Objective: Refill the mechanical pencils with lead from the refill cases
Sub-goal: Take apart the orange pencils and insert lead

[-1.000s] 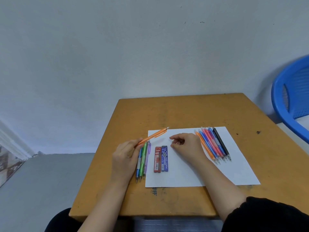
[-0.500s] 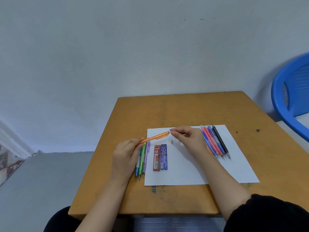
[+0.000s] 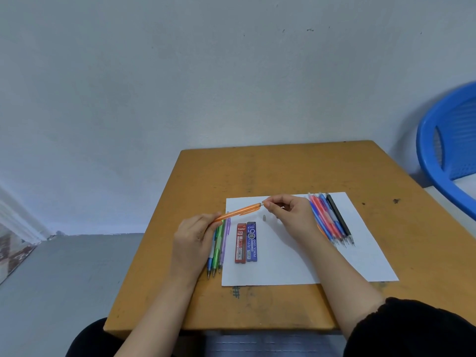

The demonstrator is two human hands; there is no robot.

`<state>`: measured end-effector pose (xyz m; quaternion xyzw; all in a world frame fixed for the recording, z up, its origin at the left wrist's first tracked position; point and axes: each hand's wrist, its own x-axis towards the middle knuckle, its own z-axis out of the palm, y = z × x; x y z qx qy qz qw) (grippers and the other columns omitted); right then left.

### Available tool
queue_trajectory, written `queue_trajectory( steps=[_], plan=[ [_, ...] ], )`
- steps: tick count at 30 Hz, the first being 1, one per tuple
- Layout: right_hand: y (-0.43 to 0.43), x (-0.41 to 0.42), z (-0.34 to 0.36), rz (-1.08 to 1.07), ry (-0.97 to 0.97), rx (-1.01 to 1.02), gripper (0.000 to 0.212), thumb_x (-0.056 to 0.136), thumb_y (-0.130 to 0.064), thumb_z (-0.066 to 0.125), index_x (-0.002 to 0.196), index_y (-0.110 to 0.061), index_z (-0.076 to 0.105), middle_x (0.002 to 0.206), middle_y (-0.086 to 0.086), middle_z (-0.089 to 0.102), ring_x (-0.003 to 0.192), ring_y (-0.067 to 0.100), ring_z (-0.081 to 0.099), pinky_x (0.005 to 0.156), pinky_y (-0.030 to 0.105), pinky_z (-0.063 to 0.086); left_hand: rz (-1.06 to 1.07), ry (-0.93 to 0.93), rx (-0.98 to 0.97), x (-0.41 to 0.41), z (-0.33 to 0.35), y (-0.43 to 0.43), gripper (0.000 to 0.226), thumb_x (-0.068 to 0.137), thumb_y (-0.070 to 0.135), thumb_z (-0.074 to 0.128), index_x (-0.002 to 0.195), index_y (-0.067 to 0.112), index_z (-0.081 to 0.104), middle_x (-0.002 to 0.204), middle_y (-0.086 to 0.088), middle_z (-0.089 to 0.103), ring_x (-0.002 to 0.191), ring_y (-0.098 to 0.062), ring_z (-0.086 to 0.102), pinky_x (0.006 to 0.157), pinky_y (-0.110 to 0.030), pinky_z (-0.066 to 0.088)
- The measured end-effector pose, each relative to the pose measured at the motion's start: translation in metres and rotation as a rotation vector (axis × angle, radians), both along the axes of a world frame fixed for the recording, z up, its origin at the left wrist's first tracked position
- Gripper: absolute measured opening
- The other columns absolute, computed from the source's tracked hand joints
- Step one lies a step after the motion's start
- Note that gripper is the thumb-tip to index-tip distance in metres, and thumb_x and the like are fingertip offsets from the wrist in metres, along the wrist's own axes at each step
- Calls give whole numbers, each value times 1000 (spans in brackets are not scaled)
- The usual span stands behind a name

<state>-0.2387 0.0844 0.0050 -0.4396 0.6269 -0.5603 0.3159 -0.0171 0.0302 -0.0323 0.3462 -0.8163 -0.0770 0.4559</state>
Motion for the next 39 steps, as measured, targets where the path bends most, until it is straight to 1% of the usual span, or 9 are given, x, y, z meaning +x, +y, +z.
queue_trajectory(
  steps=[5, 8, 11, 14, 22, 29, 34, 36, 39],
  plan=[
    [-2, -6, -2, -76, -9, -8, 10, 88, -14, 66, 81, -19, 70, 68, -7, 61, 55, -5, 51, 57, 8, 39, 85, 115, 69, 2, 2, -1, 29, 91, 29, 57, 106, 9, 72, 95, -1, 72, 88, -9, 63, 75, -33, 55],
    [-3, -10, -4, -108, 55, 34, 10, 87, -12, 66, 80, -17, 70, 70, -7, 64, 61, -3, 54, 63, 15, 40, 112, 179, 107, 3, 2, -1, 21, 89, 20, 65, 105, 8, 72, 97, -2, 72, 90, -16, 66, 77, -40, 57],
    [-1, -4, -6, -80, 312, 138, 9, 88, -11, 63, 84, -13, 72, 82, -3, 66, 79, 10, 59, 71, 20, 41, 92, 162, 102, 2, 4, 1, 27, 89, 29, 61, 106, 10, 72, 98, 2, 71, 90, -16, 66, 76, -39, 57],
    [3, 2, -5, -36, 535, 213, 13, 91, -13, 60, 93, -9, 72, 91, -2, 62, 84, 10, 55, 75, 19, 40, 99, 176, 113, 2, 5, 1, 34, 88, 34, 56, 106, 10, 72, 98, 0, 72, 90, -15, 66, 76, -38, 57],
    [2, 3, -4, -46, 583, 283, 14, 90, -17, 62, 94, -9, 74, 99, 1, 65, 77, 5, 51, 61, 8, 34, 91, 165, 124, 2, 5, 1, 29, 88, 31, 61, 107, 11, 72, 99, 10, 67, 91, -13, 66, 75, -39, 58],
    [4, 2, -1, -61, 520, 234, 16, 91, -14, 60, 98, -9, 74, 99, 1, 68, 81, 4, 54, 67, 11, 38, 48, 167, 114, 0, 6, 2, 39, 88, 39, 54, 108, 10, 71, 99, 10, 66, 92, -6, 63, 75, -37, 57],
    [8, 7, 4, -53, 233, -16, 23, 88, -14, 66, 110, -18, 68, 80, -2, 67, 73, 7, 60, 66, 11, 46, 60, 103, -57, -3, 6, 5, 38, 90, 37, 56, 101, 6, 73, 90, 0, 73, 85, -6, 59, 73, -28, 47],
    [9, 12, 5, 29, 96, -105, 31, 86, -10, 67, 114, -23, 63, 82, 2, 70, 77, 12, 66, 70, 20, 53, 62, 66, -159, -4, 7, 5, 30, 89, 30, 60, 98, 5, 73, 85, 0, 73, 81, -6, 59, 72, -29, 44],
    [12, 19, 9, 74, 11, -191, 33, 86, -6, 66, 114, -22, 61, 85, 6, 72, 77, 13, 68, 68, 22, 55, 54, 37, -240, -9, 8, 7, 26, 89, 28, 63, 95, 6, 74, 81, 0, 72, 77, -9, 61, 70, -30, 42]
  ],
)
